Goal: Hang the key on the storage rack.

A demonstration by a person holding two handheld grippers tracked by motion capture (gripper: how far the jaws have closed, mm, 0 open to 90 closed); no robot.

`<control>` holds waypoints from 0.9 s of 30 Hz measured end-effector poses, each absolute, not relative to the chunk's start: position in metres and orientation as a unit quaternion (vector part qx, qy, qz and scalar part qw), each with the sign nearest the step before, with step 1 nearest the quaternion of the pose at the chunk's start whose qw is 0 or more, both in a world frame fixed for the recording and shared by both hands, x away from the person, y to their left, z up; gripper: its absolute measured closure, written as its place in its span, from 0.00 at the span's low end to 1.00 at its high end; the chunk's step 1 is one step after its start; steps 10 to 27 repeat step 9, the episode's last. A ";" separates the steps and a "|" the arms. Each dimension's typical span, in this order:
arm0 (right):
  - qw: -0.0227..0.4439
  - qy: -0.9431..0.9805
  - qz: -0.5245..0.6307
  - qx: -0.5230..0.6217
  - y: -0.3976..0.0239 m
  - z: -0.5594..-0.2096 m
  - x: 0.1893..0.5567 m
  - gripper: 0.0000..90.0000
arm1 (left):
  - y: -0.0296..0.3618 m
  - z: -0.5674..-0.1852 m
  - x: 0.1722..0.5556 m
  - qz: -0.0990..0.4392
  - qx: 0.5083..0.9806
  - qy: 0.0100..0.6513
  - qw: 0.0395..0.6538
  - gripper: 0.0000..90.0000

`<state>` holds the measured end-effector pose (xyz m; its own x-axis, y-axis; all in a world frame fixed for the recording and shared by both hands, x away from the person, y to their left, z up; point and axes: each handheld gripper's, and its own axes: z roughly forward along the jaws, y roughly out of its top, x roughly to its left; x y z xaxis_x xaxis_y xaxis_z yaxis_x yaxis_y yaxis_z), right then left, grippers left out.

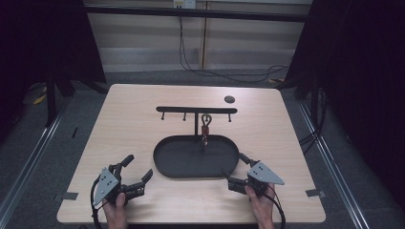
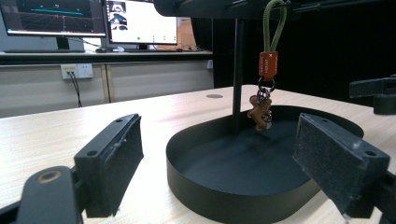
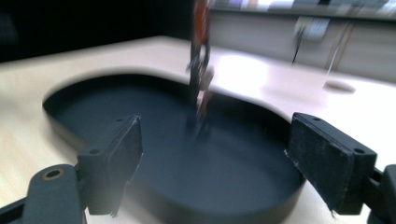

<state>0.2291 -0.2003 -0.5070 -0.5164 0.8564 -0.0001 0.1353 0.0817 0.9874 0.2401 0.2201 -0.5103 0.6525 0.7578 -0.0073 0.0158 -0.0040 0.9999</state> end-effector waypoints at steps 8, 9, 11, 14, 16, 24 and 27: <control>0.343 0.605 0.631 0.344 -0.208 -0.513 0.218 0.17 | 0.221 -0.510 0.240 0.292 0.648 0.298 0.637 0.17; 0.342 0.608 0.629 0.342 -0.208 -0.512 0.218 0.17 | 0.221 -0.510 0.240 0.292 0.648 0.298 0.638 0.17; 0.342 0.608 0.629 0.342 -0.208 -0.512 0.218 0.17 | 0.221 -0.510 0.240 0.292 0.648 0.298 0.638 0.17; 0.342 0.608 0.629 0.342 -0.208 -0.512 0.218 0.17 | 0.221 -0.510 0.240 0.292 0.648 0.298 0.638 0.17; 0.342 0.608 0.629 0.342 -0.208 -0.512 0.218 0.17 | 0.221 -0.510 0.240 0.292 0.648 0.298 0.638 0.17; 0.342 0.608 0.629 0.342 -0.208 -0.512 0.218 0.17 | 0.221 -0.510 0.240 0.292 0.648 0.298 0.638 0.17; 0.342 0.608 0.629 0.342 -0.208 -0.512 0.218 0.17 | 0.221 -0.510 0.240 0.292 0.648 0.298 0.638 0.17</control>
